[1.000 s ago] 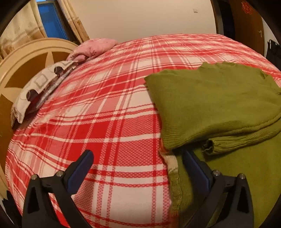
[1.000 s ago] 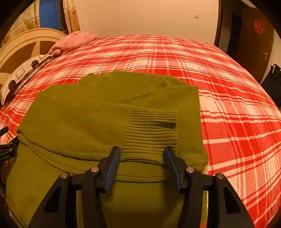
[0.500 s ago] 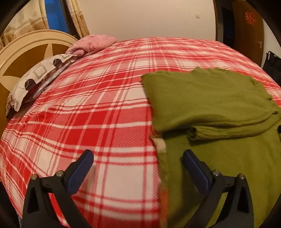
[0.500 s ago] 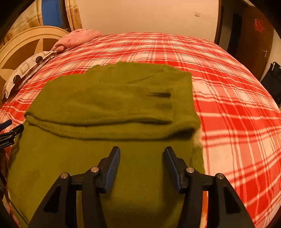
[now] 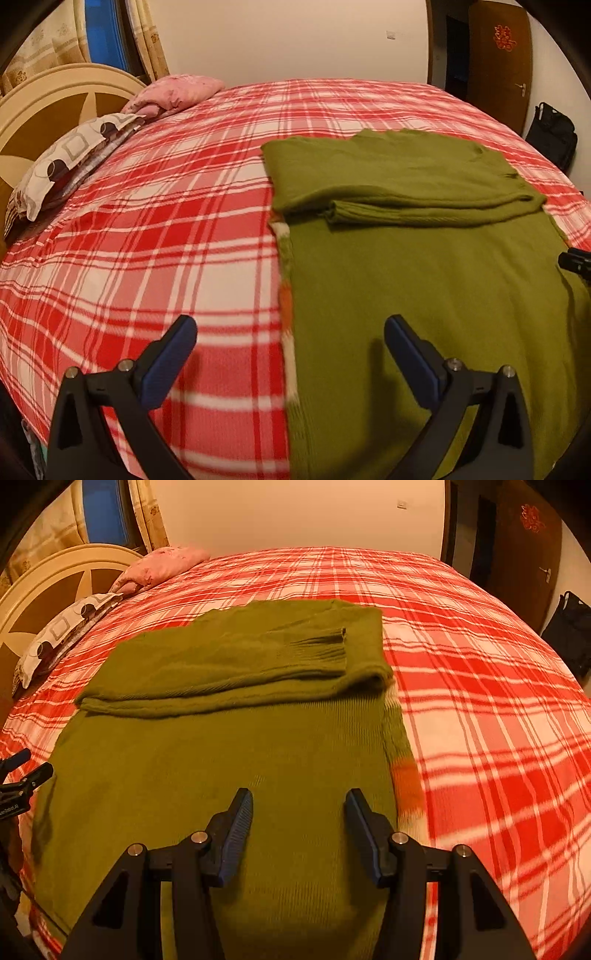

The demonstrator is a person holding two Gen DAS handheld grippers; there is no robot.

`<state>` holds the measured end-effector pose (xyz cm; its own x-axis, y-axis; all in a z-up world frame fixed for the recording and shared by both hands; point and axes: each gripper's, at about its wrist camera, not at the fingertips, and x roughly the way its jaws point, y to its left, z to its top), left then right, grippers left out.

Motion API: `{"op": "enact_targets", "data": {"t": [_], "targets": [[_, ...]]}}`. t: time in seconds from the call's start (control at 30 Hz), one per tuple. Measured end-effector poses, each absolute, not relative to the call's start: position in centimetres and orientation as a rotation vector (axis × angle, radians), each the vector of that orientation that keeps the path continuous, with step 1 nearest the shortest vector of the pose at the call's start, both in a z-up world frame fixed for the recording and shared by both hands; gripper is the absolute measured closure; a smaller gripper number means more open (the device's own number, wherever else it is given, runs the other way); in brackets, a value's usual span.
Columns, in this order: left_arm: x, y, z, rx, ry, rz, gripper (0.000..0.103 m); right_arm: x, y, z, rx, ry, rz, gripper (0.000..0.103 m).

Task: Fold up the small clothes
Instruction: 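Move both open grippers to the ribbed hem of the green sweater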

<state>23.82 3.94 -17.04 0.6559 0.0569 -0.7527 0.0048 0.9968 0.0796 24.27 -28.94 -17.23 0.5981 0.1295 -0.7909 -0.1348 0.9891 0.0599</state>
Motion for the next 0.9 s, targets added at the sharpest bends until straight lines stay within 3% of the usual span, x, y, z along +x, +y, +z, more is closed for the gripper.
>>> {"op": "enact_targets", "data": {"t": [0.5,0.9], "targets": [[16.7,3.4,-17.9,0.033,0.927,-0.022,0.001,15.5,-30.4,-17.6,-0.007,0.946,0.122,0.049],[11.2,3.8,-19.9,-0.035,1.019,-0.045,0.015,8.7,-32.0,-18.2,-0.019,0.959,0.068,0.049]]}}
